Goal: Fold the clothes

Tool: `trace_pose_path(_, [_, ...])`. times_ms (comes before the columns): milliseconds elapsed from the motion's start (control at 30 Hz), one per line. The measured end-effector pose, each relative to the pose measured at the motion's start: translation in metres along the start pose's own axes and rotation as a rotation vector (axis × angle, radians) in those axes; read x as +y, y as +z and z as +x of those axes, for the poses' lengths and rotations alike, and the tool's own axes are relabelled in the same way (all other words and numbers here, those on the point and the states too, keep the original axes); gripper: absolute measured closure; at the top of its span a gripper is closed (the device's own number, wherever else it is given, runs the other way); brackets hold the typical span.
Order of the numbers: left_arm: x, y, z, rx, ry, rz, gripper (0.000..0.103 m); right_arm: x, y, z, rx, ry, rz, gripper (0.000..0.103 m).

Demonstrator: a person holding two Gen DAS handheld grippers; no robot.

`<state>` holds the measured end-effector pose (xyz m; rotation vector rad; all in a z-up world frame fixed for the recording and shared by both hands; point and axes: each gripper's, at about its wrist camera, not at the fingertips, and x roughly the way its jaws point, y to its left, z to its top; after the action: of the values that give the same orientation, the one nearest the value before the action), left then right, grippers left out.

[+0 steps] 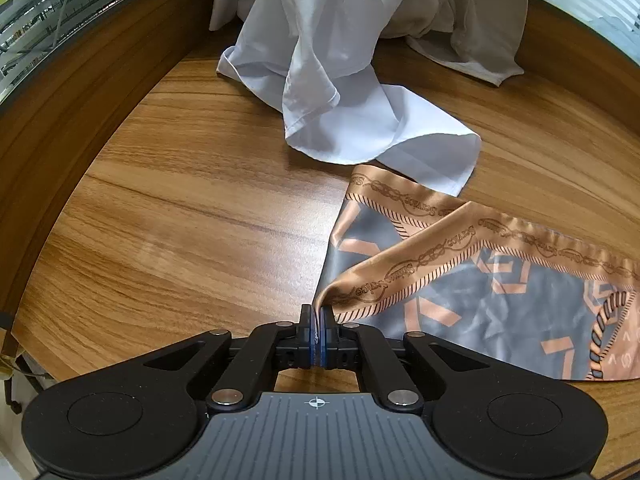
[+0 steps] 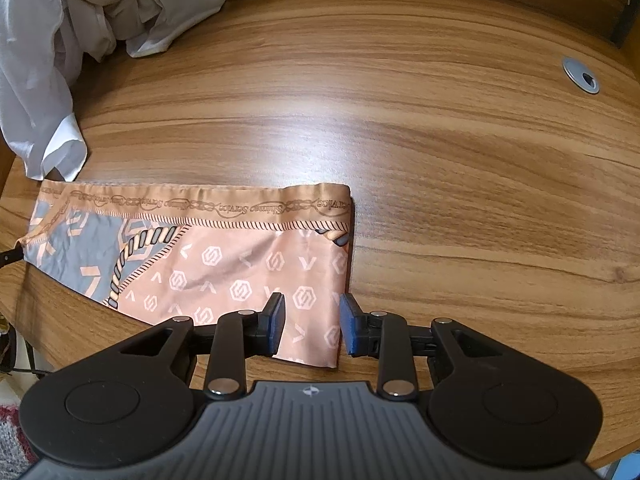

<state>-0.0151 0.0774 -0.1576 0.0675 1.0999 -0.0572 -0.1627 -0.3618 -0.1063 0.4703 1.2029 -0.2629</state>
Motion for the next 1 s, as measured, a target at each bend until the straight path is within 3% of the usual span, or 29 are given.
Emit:
trace_pose_path(233, [0.011,0.001,-0.002,0.031,-0.027,-0.015,0.098,0.000,0.005,0.004,-0.009,-0.018,0.010,0.066])
trace_pose_path(367, [0.015,0.002,-0.004,0.040,-0.038,-0.011,0.067,-0.005,0.007,0.008,-0.019,-0.036,0.022,0.066])
trace_pose_path(500, [0.017,0.004,-0.011,0.038,-0.050,-0.026,0.060,-0.013,0.008,0.014,-0.028,-0.057,0.040,0.065])
trace_pose_path(633, [0.013,0.006,-0.017,0.032,-0.063,-0.022,0.057,-0.018,0.009,0.023,-0.027,-0.066,0.056,0.061])
trace_pose_path(1000, [-0.008,0.006,-0.027,0.029,-0.084,0.003,0.055,-0.021,0.009,0.040,-0.040,0.000,0.047,0.064])
